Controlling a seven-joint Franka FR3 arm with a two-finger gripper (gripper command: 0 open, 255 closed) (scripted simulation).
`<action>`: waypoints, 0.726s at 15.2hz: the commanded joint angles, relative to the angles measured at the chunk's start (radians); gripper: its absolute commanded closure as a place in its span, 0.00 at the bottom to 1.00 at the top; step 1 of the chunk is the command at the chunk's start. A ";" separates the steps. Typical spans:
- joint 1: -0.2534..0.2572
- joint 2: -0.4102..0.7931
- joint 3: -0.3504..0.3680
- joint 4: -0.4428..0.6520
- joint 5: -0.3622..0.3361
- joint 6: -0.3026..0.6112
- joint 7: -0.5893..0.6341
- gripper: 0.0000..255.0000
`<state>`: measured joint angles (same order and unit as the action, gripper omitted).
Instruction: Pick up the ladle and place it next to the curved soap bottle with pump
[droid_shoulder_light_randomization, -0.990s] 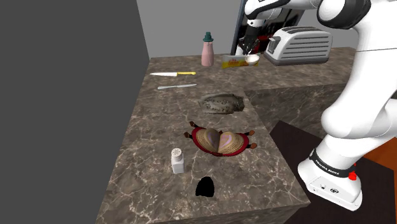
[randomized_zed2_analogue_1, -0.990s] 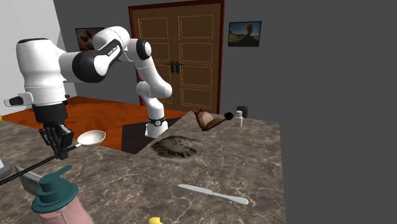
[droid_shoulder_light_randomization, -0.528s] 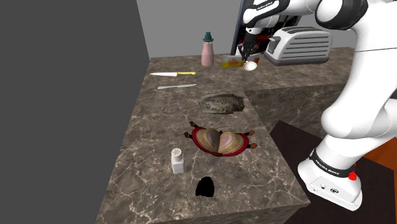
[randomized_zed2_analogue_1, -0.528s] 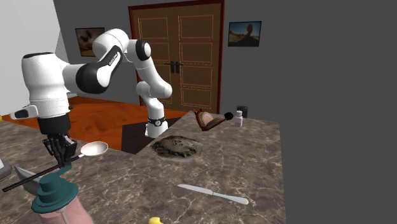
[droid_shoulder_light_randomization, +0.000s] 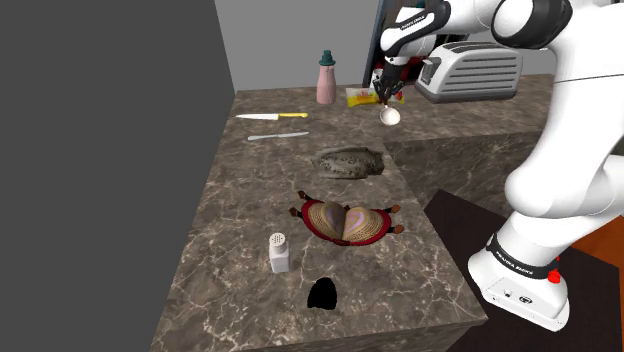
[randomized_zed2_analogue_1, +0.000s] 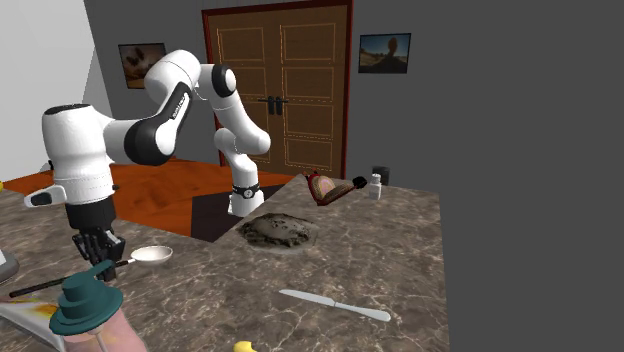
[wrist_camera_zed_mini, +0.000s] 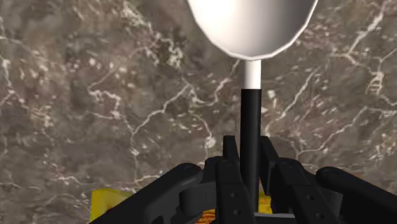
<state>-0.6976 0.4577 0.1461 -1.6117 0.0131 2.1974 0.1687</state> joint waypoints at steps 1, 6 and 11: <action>0.002 0.015 -0.001 -0.011 -0.002 0.020 0.001 1.00; 0.003 0.034 -0.002 -0.029 -0.003 0.057 0.000 1.00; 0.003 0.034 -0.002 -0.029 -0.003 0.057 0.000 1.00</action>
<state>-0.6949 0.4915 0.1442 -1.6409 0.0098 2.2548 0.1688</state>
